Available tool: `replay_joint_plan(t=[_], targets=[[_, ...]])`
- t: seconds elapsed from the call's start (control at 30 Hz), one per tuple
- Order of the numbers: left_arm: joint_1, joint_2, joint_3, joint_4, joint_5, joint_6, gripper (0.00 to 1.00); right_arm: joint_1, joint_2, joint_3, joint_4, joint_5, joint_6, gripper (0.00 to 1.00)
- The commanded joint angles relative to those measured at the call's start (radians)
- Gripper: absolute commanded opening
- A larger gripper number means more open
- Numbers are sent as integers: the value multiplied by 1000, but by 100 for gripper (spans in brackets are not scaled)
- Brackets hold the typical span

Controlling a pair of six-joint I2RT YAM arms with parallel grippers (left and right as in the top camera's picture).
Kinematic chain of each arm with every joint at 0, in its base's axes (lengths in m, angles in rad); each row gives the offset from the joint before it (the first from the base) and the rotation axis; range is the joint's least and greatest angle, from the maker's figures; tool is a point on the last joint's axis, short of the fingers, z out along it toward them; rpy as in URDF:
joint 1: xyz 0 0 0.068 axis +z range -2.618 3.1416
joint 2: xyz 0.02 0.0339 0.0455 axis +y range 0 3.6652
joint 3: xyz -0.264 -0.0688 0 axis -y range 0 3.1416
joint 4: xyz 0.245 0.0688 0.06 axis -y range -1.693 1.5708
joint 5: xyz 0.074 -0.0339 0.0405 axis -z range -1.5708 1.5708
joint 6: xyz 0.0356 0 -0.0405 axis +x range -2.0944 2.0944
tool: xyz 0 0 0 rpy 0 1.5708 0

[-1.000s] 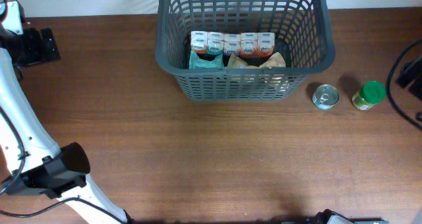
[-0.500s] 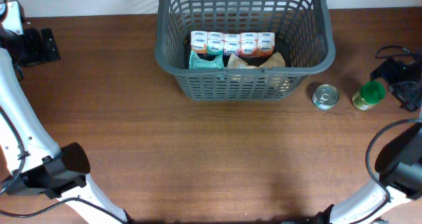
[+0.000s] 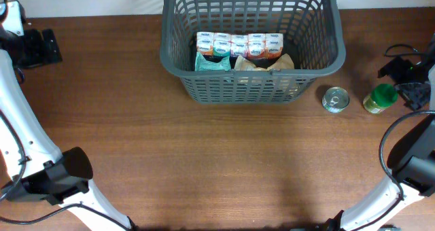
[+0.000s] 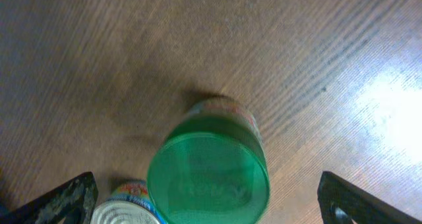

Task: Pack container
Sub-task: 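Grasp the green-lidded jar with the right gripper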

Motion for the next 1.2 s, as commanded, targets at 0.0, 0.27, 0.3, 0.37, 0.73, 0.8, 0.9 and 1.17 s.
replay_joint_plan(t=[0.0, 0.27, 0.3, 0.37, 0.73, 0.8, 0.9, 1.17], targets=[[4, 0, -5, 1, 11, -10, 99, -7, 32, 1, 14, 13, 17, 99], [4, 0, -5, 1, 11, -10, 99, -6, 74, 0, 16, 13, 36, 99], [4, 0, -5, 1, 12, -10, 99, -6, 77, -2, 18, 13, 40, 99], [4, 0, -5, 1, 11, -10, 99, -7, 81, -5, 21, 17, 43, 99], [4, 0, -5, 1, 12, -10, 99, -7, 130, -32, 36, 32, 54, 99], [4, 0, -5, 1, 12, -10, 99, -7, 145, -32, 35, 31, 55, 98], [4, 0, -5, 1, 11, -10, 99, -7, 156, -32, 36, 31, 62, 98], [4, 0, -5, 1, 11, -10, 99, -6, 157, -32, 41, 32, 69, 89]])
